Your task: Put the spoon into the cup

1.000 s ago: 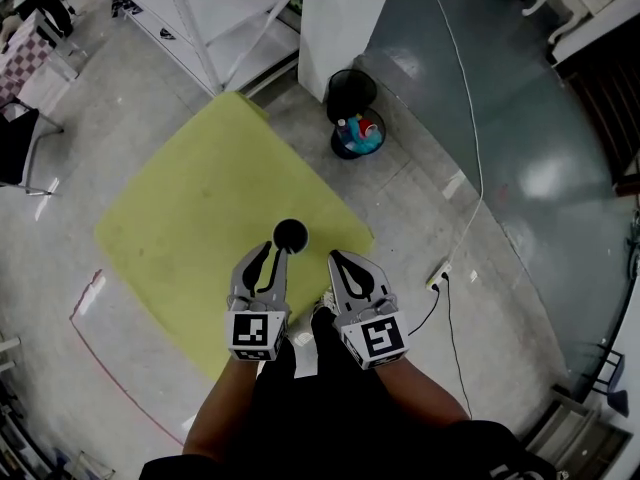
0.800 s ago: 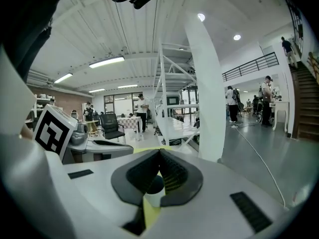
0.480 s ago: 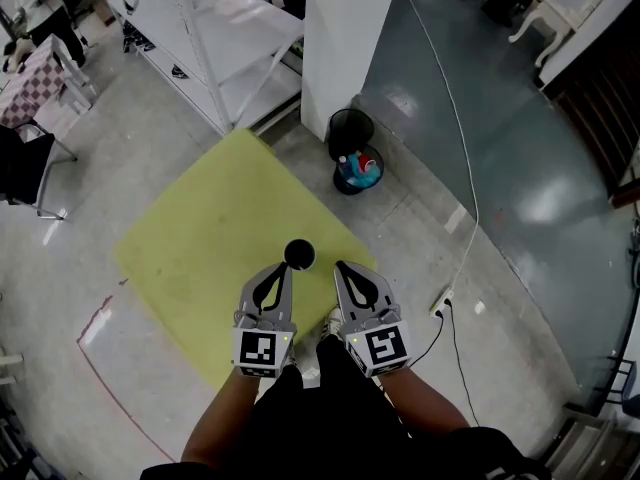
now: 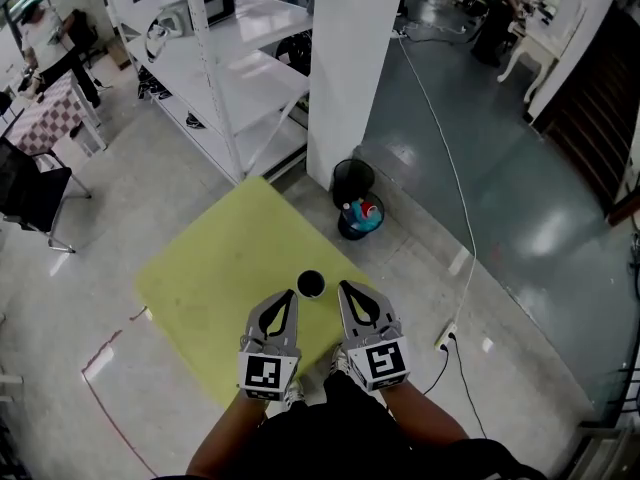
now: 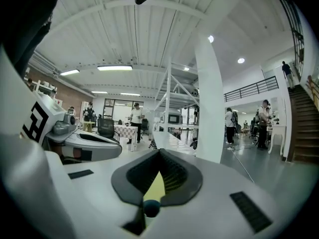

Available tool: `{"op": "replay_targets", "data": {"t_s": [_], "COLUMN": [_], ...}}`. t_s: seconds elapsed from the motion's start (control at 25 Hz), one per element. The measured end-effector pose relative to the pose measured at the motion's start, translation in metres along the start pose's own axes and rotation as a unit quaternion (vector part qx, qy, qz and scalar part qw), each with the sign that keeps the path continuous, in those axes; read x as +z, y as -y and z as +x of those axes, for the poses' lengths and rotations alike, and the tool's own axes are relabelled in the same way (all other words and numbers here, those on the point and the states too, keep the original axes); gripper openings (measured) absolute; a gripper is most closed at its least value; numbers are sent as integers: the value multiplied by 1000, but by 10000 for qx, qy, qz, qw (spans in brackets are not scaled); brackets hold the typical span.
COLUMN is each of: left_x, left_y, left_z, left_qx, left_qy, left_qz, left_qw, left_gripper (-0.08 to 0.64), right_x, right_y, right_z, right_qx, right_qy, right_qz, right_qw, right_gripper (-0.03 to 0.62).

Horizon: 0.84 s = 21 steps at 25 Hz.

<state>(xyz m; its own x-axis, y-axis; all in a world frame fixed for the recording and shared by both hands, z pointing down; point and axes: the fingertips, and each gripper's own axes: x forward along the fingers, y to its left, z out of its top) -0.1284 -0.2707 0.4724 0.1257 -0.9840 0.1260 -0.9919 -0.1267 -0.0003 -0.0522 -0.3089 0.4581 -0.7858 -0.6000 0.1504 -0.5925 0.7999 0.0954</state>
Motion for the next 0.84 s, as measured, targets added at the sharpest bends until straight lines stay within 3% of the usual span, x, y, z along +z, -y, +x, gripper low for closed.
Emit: {"op": "replay_targets", "data": {"t_s": [0.84], "left_x": [24], "left_y": [-10], "left_z": [-33], "left_qx": [117], "left_qy": [215], "left_qz": [-16], "left_qw": [9997], "left_gripper": [6], "right_x": [26], "right_y": [-21], "right_z": [-17], "right_qx": [-65], "right_qy": [156], "right_qz": [-43], "right_qw": [9998], "right_gripper": [6]}}
